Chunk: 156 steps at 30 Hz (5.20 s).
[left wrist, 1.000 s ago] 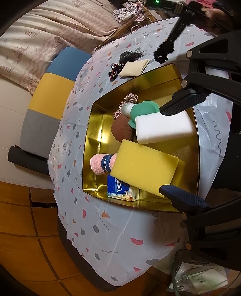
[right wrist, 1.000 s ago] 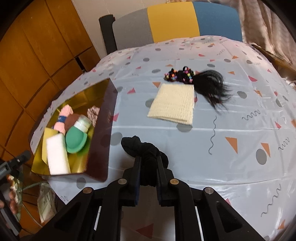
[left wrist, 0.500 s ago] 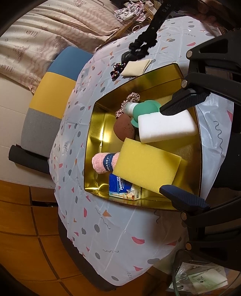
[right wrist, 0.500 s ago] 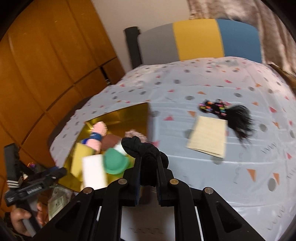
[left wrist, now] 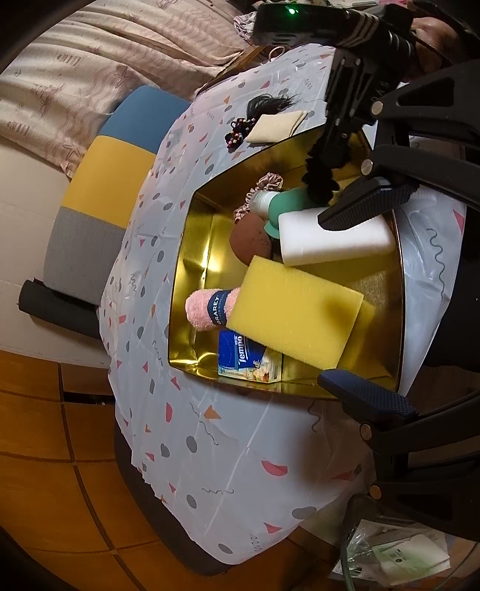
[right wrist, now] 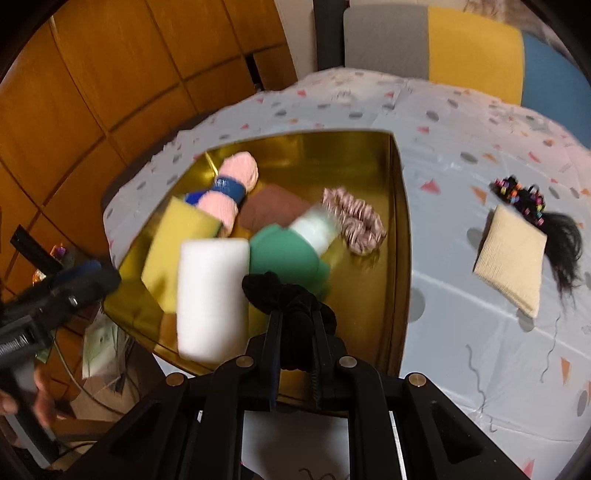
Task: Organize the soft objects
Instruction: 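Carry the black scrunchie into the gold tray with the right gripper and release it, then move the left gripper to the beige cloth while the right gripper withdraws from the tray, then grasp the edge of the beige cloth with the left gripper, then lift the beige cloth with the left gripper while the right gripper grasps the beaded black hairpiece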
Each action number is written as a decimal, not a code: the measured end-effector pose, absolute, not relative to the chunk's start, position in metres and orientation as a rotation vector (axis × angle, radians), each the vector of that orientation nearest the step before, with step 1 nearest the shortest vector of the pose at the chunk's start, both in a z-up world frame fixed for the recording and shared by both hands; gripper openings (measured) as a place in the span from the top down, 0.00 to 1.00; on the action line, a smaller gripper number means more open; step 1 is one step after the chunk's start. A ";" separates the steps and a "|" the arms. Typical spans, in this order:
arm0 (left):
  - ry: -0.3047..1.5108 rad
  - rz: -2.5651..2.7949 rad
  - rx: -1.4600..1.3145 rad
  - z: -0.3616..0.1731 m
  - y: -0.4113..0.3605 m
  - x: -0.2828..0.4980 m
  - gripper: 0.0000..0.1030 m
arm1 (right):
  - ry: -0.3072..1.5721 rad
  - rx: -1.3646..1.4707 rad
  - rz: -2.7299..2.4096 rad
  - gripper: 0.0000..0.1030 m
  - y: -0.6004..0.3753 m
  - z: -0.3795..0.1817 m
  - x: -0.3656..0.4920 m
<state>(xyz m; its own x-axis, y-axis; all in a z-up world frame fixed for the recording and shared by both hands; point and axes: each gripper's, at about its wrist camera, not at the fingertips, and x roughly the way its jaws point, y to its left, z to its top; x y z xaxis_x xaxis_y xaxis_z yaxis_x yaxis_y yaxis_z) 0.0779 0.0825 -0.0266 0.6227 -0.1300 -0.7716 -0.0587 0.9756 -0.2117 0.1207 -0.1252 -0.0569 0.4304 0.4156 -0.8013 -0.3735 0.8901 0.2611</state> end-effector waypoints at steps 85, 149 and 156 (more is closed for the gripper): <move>1.270 -0.449 -0.168 -0.094 -0.221 0.282 0.33 | 0.873 0.267 -0.056 0.29 -0.419 -0.052 0.134; 1.302 -0.579 -0.360 -0.102 -0.214 0.274 0.89 | 1.069 0.305 0.152 0.04 -0.400 -0.106 0.188; 1.221 -0.589 -0.267 -0.076 -0.195 0.256 0.90 | 0.988 0.320 0.088 0.04 -0.414 -0.089 0.183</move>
